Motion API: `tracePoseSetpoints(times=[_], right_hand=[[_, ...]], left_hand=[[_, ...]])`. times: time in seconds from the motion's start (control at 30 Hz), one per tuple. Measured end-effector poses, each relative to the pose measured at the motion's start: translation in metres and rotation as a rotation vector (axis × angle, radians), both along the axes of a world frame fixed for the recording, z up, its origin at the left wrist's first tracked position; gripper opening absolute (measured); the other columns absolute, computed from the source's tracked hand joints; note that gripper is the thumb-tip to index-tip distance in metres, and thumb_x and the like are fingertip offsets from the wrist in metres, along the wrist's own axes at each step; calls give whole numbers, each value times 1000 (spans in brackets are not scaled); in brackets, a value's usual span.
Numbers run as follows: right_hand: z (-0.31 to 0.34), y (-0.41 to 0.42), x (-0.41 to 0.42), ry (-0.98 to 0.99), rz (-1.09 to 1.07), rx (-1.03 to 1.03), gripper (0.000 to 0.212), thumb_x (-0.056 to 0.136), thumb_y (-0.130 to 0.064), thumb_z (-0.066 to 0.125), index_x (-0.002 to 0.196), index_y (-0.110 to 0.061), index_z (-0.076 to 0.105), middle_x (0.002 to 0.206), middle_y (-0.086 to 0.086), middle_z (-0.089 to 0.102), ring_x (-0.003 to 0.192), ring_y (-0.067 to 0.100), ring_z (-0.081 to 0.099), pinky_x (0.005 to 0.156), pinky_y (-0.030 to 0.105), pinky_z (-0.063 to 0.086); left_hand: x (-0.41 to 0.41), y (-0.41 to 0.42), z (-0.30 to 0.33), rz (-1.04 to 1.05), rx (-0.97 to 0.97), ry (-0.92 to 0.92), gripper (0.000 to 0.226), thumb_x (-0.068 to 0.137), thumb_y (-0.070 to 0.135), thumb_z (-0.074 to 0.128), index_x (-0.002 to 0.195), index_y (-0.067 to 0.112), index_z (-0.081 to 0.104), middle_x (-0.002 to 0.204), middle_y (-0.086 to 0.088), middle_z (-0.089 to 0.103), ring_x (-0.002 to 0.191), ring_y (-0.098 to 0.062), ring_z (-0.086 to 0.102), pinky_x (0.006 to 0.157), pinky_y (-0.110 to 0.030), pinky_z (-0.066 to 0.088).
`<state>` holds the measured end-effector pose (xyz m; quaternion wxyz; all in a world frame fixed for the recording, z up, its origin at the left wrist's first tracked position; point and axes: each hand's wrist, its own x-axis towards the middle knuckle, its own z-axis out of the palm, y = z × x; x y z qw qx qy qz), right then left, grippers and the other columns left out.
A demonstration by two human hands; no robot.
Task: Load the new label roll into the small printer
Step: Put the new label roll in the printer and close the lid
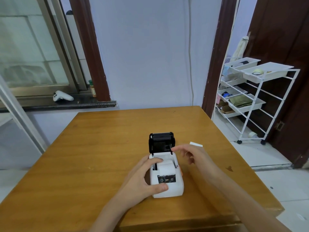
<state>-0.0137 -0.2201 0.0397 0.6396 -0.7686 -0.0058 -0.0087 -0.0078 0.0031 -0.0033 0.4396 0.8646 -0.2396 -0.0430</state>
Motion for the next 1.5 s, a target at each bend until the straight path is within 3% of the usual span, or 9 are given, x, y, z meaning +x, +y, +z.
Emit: tracePoseSetpoints(times=[0.13, 0.27, 0.33, 0.57, 0.87, 1.1, 1.27, 1.4, 1.5], right_hand=[[0, 2, 9, -27, -218, 59, 31, 98, -28, 46, 81, -25, 71, 82, -11, 59, 82, 11, 49, 74, 27, 38], [4, 9, 20, -11, -113, 43, 32, 100, -42, 41, 129, -42, 55, 134, -19, 52, 125, 6, 45, 107, 36, 37], [10, 16, 26, 9, -55, 54, 39, 99, -48, 39, 137, -48, 45, 145, -17, 43, 134, 7, 38, 113, 41, 33], [7, 27, 22, -109, -58, 74, 24, 101, -30, 46, 104, -22, 68, 106, -6, 71, 105, 10, 65, 94, 28, 51], [-10, 25, 3, -132, -10, 70, 11, 94, -12, 58, 98, -13, 68, 108, -15, 67, 99, -12, 61, 80, 8, 47], [-19, 25, -6, -93, 3, 78, 18, 92, -21, 63, 98, -33, 75, 127, -21, 60, 119, -11, 53, 100, 20, 43], [-20, 26, -11, -83, 14, 105, 17, 92, -16, 63, 102, -25, 74, 130, -18, 58, 115, -11, 54, 92, 17, 48], [-27, 27, -14, -63, 18, 97, 17, 90, -11, 64, 99, -22, 73, 133, -18, 56, 118, 4, 58, 99, 39, 51], [-27, 27, -15, -69, 13, 107, 18, 92, -10, 62, 101, -20, 73, 134, -18, 55, 119, 5, 57, 96, 36, 53]], left_hand=[[0, 1, 2, -16, -38, 30, 69, 59, 66, 78, 121, 58, 50, 146, 38, 34, 133, 11, 38, 114, -34, 36], [-1, 1, 4, -29, -65, 47, 68, 58, 63, 80, 119, 60, 52, 140, 54, 23, 131, 22, 31, 107, -17, 33], [-3, 1, 7, -32, -71, 53, 69, 55, 64, 79, 118, 62, 50, 132, 63, 16, 125, 31, 27, 98, -6, 29], [-4, 3, 10, -18, -168, 90, 62, 62, 83, 62, 118, 56, 62, 155, 37, 16, 138, 21, 21, 107, -19, 28], [-8, 5, 16, 51, -331, 136, 50, 74, 73, 51, 103, 44, 79, 147, 39, 34, 127, 14, 43, 101, -24, 40], [-8, 6, 17, 64, -428, 151, 46, 73, 67, 58, 95, 35, 82, 143, 31, 48, 127, 6, 49, 103, -28, 41], [-7, 9, 15, 111, -560, 162, 44, 71, 59, 65, 90, 24, 84, 136, 27, 59, 125, -1, 56, 97, -25, 46], [-5, 10, 13, 143, -590, 160, 28, 79, 47, 77, 89, 22, 84, 132, 23, 63, 126, 1, 56, 88, -17, 52], [-5, 9, 13, 124, -568, 187, 26, 82, 32, 69, 102, 24, 82, 138, 19, 58, 123, 7, 56, 93, -18, 52]])
